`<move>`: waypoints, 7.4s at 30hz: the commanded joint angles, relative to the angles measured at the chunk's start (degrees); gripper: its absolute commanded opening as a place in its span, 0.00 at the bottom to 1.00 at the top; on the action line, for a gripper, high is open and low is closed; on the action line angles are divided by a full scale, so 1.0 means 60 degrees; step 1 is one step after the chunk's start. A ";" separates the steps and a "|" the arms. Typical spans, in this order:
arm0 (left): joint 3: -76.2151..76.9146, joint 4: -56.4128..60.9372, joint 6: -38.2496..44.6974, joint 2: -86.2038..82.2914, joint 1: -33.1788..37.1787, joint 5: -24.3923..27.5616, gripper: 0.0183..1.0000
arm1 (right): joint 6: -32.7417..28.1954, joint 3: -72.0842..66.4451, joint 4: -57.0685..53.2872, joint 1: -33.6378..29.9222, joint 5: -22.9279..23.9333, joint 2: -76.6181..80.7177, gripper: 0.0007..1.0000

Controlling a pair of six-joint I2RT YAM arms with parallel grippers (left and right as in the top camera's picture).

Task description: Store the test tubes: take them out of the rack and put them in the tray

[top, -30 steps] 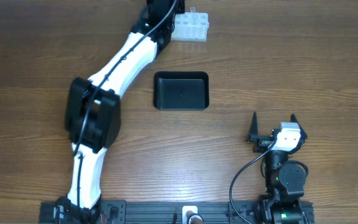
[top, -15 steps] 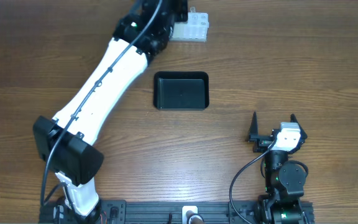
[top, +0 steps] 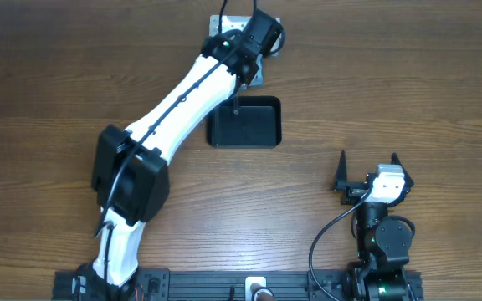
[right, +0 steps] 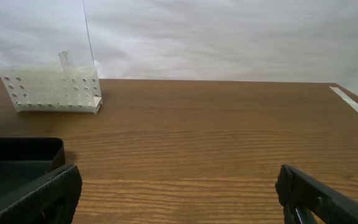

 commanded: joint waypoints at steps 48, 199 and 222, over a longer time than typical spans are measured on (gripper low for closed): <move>-0.0142 -0.1548 -0.0375 0.0980 0.0018 0.1038 0.04 | 0.0022 -0.0047 -0.0029 -0.0055 0.0095 -0.0022 0.99; -1.8673 0.8557 0.6065 -2.0695 0.6145 0.4273 1.00 | 0.0022 -0.0047 -0.0029 -0.0055 0.0095 -0.0022 0.99; -1.8673 0.8557 0.6065 -2.0695 0.6145 0.4273 1.00 | 0.0018 -0.0044 -0.0029 -0.0055 0.0095 -0.0022 0.99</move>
